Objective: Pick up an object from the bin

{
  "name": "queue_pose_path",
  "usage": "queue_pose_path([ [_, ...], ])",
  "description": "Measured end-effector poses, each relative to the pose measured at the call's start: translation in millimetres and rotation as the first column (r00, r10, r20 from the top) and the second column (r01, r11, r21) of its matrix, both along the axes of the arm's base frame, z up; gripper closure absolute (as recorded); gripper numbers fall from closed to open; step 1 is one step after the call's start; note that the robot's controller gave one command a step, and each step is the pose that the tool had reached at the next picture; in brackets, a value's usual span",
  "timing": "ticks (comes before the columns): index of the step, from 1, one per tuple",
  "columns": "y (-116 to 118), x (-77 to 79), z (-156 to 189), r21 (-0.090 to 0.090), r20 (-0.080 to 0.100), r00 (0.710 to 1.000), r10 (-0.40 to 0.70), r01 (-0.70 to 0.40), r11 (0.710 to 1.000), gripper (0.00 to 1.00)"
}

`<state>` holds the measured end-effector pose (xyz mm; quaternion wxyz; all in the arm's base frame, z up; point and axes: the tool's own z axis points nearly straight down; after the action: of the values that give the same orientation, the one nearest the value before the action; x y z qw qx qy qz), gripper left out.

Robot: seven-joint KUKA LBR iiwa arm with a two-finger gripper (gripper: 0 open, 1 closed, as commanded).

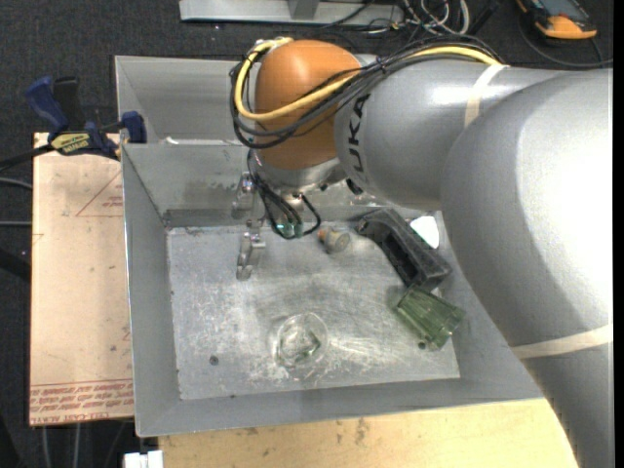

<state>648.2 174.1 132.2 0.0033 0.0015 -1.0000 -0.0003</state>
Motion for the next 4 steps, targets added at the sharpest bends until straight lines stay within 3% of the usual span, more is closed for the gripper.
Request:
queue_pose_path([
  [1, -1, 2.0, 5, 0.001, 0.008, 1.0, -0.002, 0.002, 1.0, 0.0],
  [2, 13, -18.3, 46, -0.001, 0.001, 0.998, 0.058, -0.058, 0.998, 0.0],
  [3, -30, -39.7, 60, 0.003, 0.011, 0.984, 0.18, -0.18, 0.984, 0.0],
  [4, -55, -77.2, 99, -0.002, 0.003, 0.98, 0.2, -0.2, 0.98, 0.0],
])
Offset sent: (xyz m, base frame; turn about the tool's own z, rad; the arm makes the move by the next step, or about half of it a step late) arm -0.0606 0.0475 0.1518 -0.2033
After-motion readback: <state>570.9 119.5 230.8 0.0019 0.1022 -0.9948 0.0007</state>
